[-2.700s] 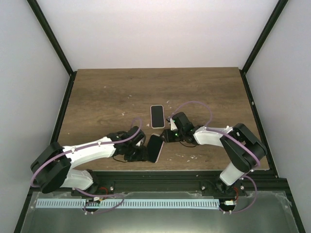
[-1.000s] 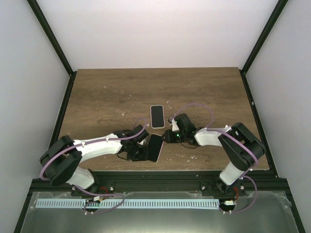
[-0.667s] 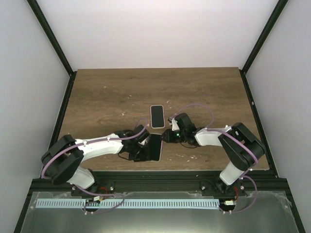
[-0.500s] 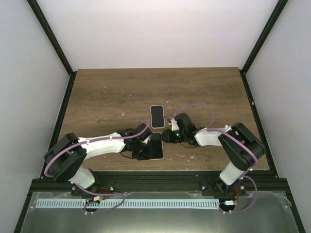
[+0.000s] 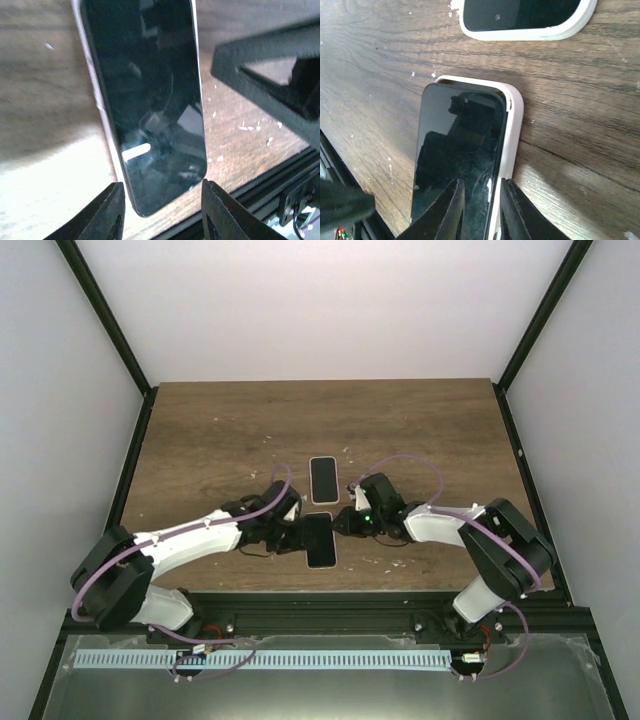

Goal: Put the phone into the phone case

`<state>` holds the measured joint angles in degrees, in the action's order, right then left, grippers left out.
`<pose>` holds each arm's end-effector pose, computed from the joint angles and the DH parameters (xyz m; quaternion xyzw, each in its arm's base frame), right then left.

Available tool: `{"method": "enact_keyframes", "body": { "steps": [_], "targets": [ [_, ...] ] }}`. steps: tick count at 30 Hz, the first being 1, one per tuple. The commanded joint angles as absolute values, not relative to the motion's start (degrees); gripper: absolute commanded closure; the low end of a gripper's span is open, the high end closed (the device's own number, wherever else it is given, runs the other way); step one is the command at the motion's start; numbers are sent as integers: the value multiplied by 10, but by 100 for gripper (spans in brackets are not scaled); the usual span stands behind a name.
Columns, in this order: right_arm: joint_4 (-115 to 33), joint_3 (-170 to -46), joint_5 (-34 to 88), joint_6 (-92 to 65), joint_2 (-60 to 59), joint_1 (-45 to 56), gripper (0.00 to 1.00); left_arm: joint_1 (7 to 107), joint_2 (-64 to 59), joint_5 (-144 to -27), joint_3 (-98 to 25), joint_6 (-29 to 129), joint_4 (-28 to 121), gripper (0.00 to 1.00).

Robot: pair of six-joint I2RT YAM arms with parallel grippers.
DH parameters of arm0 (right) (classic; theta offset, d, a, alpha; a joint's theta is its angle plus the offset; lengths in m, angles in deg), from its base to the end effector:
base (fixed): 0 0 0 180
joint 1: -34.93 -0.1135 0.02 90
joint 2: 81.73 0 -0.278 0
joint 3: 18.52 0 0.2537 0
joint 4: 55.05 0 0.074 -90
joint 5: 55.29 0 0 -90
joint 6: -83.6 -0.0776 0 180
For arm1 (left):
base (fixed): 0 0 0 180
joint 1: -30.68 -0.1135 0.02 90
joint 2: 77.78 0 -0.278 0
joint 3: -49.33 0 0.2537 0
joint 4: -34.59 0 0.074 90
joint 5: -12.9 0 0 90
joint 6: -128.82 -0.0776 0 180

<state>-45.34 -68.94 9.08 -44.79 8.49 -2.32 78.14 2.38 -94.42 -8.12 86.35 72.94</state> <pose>0.2260 0.2140 0.1196 -0.0676 0.9156 0.3713 0.1389 0.1711 -0.2206 0.1599 0.0370 0.9573 -0.2806 0.0594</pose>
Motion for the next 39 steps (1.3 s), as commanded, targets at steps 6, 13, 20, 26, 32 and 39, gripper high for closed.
{"method": "enact_keyframes", "body": {
  "steps": [6, 13, 20, 26, 32, 39],
  "targets": [
    [-478, -660, 66, -503, 77, -28, 75, 734, 39, -954, -84, 790, 682, 56],
    [-519, -648, 59, -530, 103, -50, 72, 728, 82, -926, -84, 768, 682, 63],
    [-567, -638, 48, -556, 122, -63, 71, 728, 115, -953, -58, 754, 622, 78],
    [-620, -633, 35, -580, 108, -63, 70, 728, 105, -962, -48, 758, 626, 87],
    [-681, -622, 10, -618, 99, -67, 68, 728, 89, -981, -18, 770, 612, 86],
    [-802, -602, -38, -655, 100, -80, 63, 728, 70, -974, -1, 772, 615, 79]
  ]
}}
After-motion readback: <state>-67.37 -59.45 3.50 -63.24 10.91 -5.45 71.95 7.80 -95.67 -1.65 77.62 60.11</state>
